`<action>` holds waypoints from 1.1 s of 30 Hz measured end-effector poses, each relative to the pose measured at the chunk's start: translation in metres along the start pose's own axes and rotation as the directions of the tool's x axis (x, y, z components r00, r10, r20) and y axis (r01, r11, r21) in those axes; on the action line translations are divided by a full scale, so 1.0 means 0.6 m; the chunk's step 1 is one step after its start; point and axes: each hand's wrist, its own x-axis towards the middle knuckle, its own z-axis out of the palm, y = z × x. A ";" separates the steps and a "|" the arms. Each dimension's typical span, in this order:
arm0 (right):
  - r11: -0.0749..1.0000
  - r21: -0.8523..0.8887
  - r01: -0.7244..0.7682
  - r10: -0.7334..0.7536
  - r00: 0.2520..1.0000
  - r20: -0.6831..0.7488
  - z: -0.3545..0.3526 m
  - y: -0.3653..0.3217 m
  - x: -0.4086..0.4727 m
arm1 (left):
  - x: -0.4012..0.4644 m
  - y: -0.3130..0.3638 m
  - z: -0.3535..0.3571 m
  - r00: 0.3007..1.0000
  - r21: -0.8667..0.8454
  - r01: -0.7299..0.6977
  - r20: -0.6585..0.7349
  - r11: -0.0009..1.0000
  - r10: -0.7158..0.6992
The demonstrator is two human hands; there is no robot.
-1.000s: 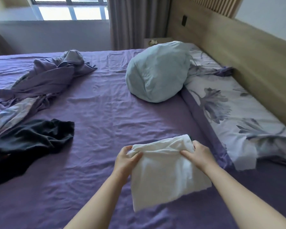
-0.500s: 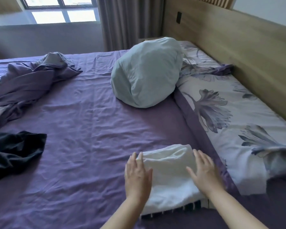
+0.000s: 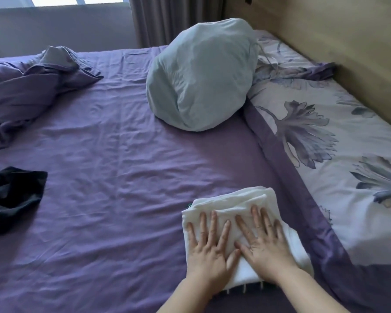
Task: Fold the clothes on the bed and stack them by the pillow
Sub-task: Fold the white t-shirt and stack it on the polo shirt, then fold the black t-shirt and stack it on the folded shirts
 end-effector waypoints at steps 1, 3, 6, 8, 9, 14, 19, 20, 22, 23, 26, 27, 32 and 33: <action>1.000 -0.008 -0.028 0.028 1.000 -0.003 -0.007 -0.001 0.001 | 0.004 0.000 -0.001 0.999 0.011 0.005 0.033 1.000 -0.005; 0.998 -0.062 0.008 -0.008 1.000 0.000 -0.021 -0.004 0.004 | 0.002 -0.001 -0.015 0.998 -0.005 -0.002 0.064 1.000 0.003; 0.997 -0.020 -0.071 0.073 0.987 0.140 -0.067 -0.031 -0.015 | -0.010 -0.022 -0.050 0.988 0.000 -0.123 0.096 0.992 0.123; 0.995 -0.057 -0.082 0.088 0.989 0.121 -0.089 -0.064 -0.028 | -0.033 -0.048 -0.084 0.981 -0.011 -0.109 0.157 0.994 0.110; 0.995 -0.060 -0.082 0.088 0.991 0.104 -0.100 -0.083 -0.036 | -0.049 -0.067 -0.098 0.984 -0.012 -0.075 0.161 0.997 0.076; 0.996 -0.081 0.047 -0.039 0.995 0.095 -0.137 -0.213 -0.059 | -0.141 -0.216 -0.140 0.953 0.054 0.160 0.254 0.986 -0.168; 0.975 -0.117 0.187 -0.176 0.979 0.102 -0.169 -0.381 -0.056 | -0.239 -0.382 -0.189 0.888 0.101 0.335 0.298 0.937 -0.350; 0.974 -0.093 0.206 -0.200 0.977 0.076 -0.169 -0.420 -0.054 | -0.257 -0.412 -0.200 0.880 0.099 0.358 0.296 0.929 -0.371; 0.956 -0.089 0.280 -0.270 0.957 0.107 -0.172 -0.491 -0.048 | -0.292 -0.472 -0.223 0.868 0.103 0.395 0.282 0.913 -0.408; 0.950 -0.087 0.299 -0.289 0.951 0.113 -0.177 -0.526 -0.043 | -0.308 -0.502 -0.233 0.863 0.096 0.417 0.271 0.904 -0.427; 0.930 -0.069 0.361 -0.355 0.931 0.092 -0.200 -0.629 -0.031 | -0.345 -0.584 -0.263 0.844 0.080 0.480 0.229 0.874 -0.485; 0.922 -0.071 0.382 -0.375 0.922 0.092 -0.204 -0.662 -0.025 | -0.354 -0.611 -0.274 0.836 0.087 0.496 0.223 0.864 -0.502; 0.868 -0.095 0.487 -0.482 0.873 0.069 -0.209 -0.830 0.009 | -0.391 -0.751 -0.315 0.797 0.126 0.568 0.165 0.813 -0.582; 0.861 -0.097 0.500 -0.496 0.866 0.063 -0.209 -0.858 0.017 | -0.395 -0.775 -0.318 0.791 0.126 0.581 0.148 0.804 -0.594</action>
